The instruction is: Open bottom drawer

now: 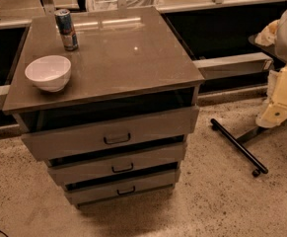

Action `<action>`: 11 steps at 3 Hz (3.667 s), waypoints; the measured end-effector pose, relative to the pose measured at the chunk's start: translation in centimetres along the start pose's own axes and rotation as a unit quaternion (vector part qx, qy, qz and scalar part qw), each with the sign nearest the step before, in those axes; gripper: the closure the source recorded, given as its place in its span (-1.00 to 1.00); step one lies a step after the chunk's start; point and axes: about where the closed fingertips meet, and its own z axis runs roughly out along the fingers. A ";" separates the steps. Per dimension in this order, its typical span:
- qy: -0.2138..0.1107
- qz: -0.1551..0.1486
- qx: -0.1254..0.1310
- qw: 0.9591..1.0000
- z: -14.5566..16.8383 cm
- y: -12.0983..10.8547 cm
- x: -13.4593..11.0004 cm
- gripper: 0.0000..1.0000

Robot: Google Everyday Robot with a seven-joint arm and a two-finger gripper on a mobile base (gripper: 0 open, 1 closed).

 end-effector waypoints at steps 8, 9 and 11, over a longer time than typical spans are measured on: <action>-0.235 -0.138 -0.147 0.951 32.8 14.9 -4.5 -1.00; -0.260 -0.120 -0.127 0.950 40.3 14.5 -5.1 -1.00; -0.351 -0.104 -0.026 0.930 43.0 7.0 -5.6 -1.00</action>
Offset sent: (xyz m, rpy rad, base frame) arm 0.0046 0.0001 -0.0199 0.0820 0.0574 0.0356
